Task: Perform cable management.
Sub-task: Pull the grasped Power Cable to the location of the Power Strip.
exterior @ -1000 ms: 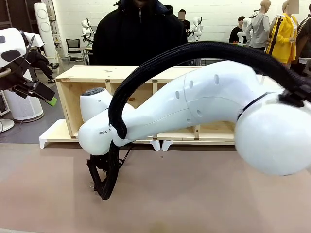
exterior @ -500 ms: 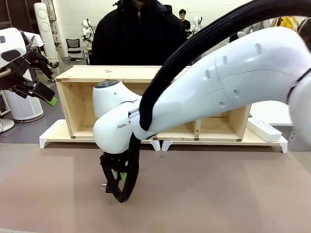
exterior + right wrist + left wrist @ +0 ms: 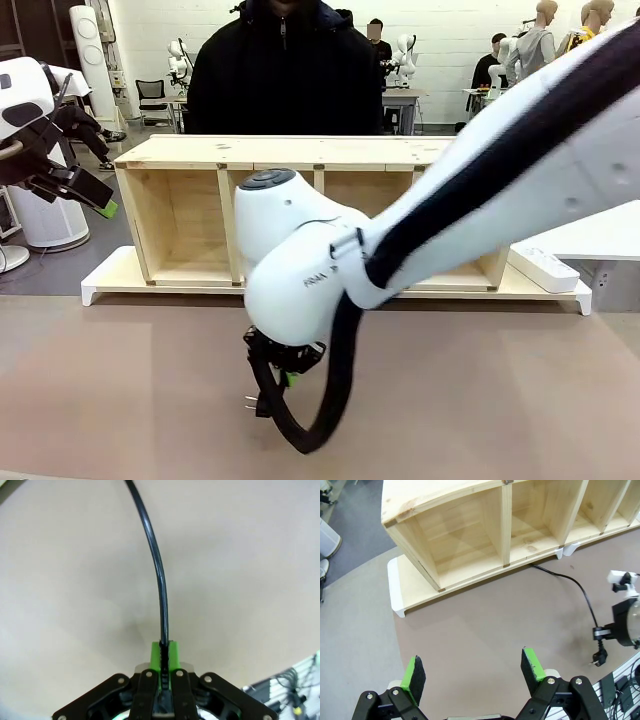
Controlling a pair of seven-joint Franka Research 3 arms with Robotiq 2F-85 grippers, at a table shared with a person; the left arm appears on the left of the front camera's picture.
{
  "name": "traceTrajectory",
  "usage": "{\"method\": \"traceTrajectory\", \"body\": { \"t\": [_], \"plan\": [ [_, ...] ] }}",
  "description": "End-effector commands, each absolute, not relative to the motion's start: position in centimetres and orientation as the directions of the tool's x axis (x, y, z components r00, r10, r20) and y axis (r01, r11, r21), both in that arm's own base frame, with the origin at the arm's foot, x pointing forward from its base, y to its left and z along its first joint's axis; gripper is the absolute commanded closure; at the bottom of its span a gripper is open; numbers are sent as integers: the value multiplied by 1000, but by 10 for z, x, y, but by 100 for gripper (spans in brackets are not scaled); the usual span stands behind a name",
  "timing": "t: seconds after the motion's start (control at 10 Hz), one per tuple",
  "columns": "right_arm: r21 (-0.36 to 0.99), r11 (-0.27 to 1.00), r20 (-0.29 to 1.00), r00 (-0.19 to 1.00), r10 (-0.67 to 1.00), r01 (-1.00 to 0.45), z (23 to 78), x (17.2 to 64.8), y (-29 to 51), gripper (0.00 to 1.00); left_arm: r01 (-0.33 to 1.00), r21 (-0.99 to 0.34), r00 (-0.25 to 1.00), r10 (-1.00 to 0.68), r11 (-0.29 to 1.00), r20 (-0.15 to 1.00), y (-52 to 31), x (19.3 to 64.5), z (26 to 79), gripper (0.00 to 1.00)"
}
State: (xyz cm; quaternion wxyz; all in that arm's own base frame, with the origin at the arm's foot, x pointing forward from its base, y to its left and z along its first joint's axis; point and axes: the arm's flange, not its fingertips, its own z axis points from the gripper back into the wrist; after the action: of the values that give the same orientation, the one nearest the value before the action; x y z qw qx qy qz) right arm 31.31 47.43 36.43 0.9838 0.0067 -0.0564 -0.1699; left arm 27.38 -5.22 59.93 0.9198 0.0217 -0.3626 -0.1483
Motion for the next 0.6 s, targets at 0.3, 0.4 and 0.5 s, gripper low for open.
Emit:
{"method": "traceTrajectory", "body": {
  "t": [0.3, 0.4, 0.5],
  "plan": [
    [58, 890, 189, 870, -455, 453, 373, 254, 399, 93, 255, 154, 691, -291, 955, 662, -51, 274, 600, 0],
    [21, 903, 236, 875, -423, 430, 375, 250, 385, 93, 255, 154, 691, -291, 955, 662, -51, 274, 600, 0],
    [-20, 903, 256, 876, -410, 429, 378, 249, 373, 93, 255, 154, 691, -291, 955, 662, -51, 274, 600, 0]
  ]
}}
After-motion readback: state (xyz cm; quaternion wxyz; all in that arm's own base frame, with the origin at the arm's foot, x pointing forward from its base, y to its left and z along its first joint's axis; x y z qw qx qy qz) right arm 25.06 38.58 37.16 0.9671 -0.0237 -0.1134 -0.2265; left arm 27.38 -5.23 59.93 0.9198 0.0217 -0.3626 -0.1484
